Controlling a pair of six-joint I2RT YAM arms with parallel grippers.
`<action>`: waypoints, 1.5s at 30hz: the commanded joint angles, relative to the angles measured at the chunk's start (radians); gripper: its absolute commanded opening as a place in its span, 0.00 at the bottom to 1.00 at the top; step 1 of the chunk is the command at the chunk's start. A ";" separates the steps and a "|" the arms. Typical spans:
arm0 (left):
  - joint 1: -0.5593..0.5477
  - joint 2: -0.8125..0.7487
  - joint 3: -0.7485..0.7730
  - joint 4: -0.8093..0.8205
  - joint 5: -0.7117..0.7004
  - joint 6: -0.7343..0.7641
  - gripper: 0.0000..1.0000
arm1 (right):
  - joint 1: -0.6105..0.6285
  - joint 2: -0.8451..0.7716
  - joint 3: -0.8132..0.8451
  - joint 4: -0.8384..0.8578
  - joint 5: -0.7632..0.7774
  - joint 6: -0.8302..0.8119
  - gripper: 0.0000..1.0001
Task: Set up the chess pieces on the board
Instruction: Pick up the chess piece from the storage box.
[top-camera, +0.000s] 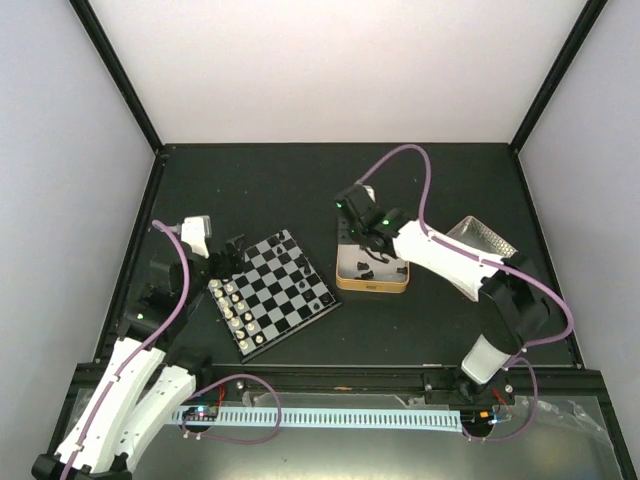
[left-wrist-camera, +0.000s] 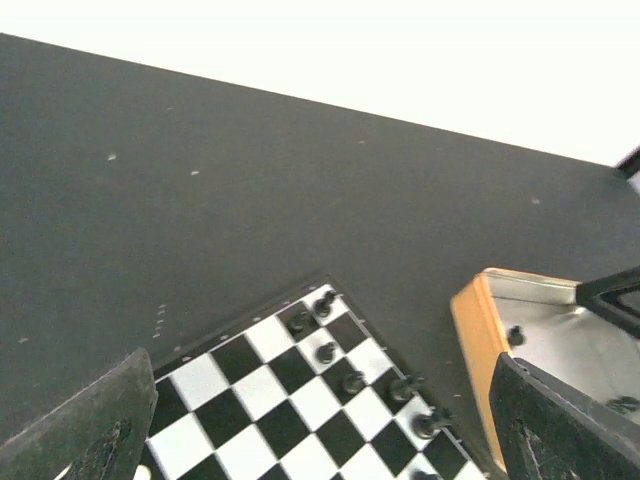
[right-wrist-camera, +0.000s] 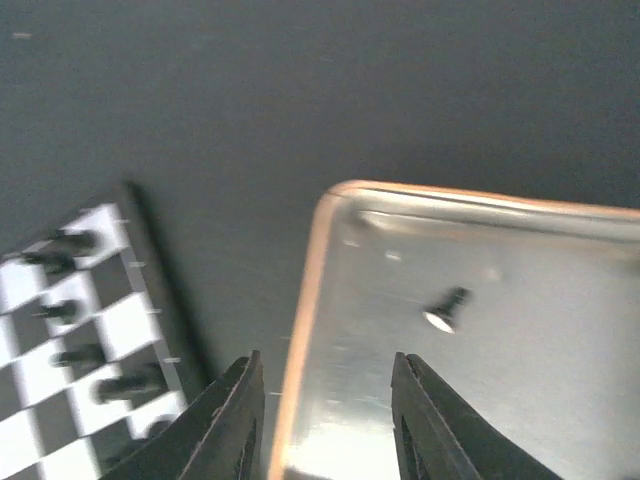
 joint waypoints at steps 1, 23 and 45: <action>0.007 -0.005 -0.008 0.128 0.143 -0.004 0.93 | -0.051 -0.050 -0.139 0.063 0.094 0.082 0.36; 0.007 0.031 0.004 0.129 0.193 -0.048 0.95 | -0.070 0.280 0.020 -0.050 0.144 0.104 0.46; 0.007 0.036 -0.010 0.136 0.203 -0.063 0.96 | -0.107 0.286 -0.037 -0.047 0.096 0.188 0.18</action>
